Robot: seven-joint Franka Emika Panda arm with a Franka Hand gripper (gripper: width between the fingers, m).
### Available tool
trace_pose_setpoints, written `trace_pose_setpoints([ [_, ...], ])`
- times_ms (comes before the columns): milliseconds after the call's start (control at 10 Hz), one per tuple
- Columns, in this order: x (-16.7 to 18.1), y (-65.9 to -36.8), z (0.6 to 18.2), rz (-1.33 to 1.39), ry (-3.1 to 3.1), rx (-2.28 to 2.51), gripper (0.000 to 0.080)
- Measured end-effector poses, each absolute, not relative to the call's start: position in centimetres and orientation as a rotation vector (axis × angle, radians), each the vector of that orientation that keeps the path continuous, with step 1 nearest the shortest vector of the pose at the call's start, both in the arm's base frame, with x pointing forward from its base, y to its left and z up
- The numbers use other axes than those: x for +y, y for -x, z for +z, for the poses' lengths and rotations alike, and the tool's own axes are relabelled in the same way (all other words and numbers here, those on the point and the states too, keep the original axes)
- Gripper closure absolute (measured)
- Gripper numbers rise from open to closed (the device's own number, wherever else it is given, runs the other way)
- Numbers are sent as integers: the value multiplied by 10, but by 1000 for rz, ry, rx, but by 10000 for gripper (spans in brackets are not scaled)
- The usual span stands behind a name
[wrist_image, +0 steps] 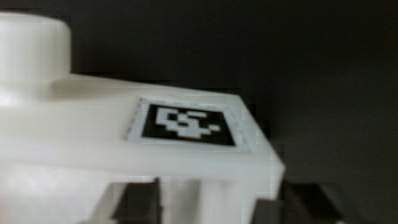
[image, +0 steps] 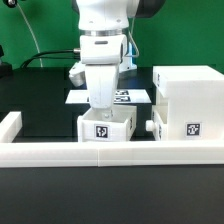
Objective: Assemble drawer
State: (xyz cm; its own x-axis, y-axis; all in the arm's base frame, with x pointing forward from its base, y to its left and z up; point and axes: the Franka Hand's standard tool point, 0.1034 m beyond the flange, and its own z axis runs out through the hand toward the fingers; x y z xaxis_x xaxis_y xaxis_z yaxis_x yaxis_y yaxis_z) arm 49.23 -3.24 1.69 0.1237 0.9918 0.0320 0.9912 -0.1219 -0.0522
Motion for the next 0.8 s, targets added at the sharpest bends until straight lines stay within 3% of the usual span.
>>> trace_pose_setpoints([
  [100, -32, -492, 17, 16, 2309, -2040, 462],
  [200, -32, -492, 17, 17, 2309, -2040, 262],
  [300, -32, -492, 17, 17, 2309, -2040, 185],
  [800, -38, -481, 6, 16, 2372, -1927, 150],
])
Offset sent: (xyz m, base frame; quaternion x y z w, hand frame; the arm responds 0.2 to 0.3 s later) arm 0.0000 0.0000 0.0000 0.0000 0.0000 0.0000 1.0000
